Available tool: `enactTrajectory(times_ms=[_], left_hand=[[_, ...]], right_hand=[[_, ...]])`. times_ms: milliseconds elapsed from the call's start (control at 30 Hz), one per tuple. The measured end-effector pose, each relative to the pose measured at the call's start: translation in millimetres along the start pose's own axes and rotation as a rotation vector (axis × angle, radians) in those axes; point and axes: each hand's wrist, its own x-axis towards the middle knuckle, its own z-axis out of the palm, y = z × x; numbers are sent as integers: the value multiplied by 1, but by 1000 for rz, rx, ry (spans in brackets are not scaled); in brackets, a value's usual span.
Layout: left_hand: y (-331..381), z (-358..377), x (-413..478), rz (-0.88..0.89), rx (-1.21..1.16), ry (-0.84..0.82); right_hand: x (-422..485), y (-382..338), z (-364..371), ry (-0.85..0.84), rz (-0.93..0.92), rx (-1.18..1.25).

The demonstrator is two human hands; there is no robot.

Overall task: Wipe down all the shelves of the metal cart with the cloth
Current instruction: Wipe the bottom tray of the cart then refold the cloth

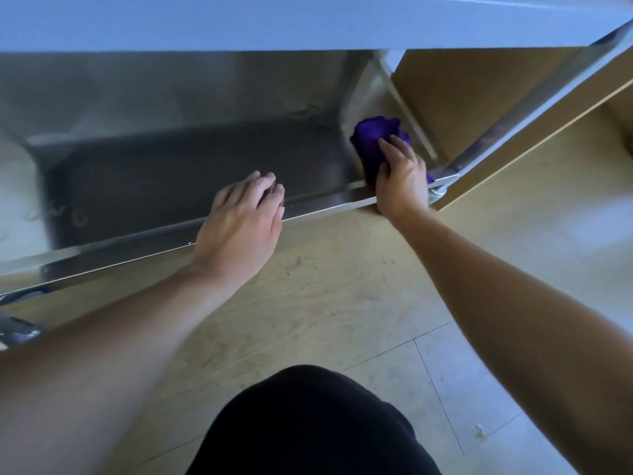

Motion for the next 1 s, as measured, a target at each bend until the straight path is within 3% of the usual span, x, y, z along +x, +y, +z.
enactTrajectory(times_ms=[133, 233, 433, 567, 733, 833, 900, 1000], left_hand=[[-1, -1, -2, 4, 36, -7], [-2, -3, -2, 14, 47, -26], [-2, 1, 0, 1, 61, -36], [1, 2, -1, 5, 71, -24], [1, -1, -3, 8, 86, -32], [1, -2, -3, 15, 86, -44], [1, -2, -2, 10, 87, -41], [1, 0, -1, 2, 94, -40]], right_hand=[[-35, -53, 16, 58, -165, -91], [-27, -50, 14, 95, -190, -97], [35, 29, -1, 56, 29, -57], [40, 27, 4, 55, 108, -43], [-18, -56, 35, 83, -305, 53], [-25, -65, 34, 46, -389, 118], [-4, -39, 29, 38, -353, 96], [40, 17, 14, 59, -114, 29]])
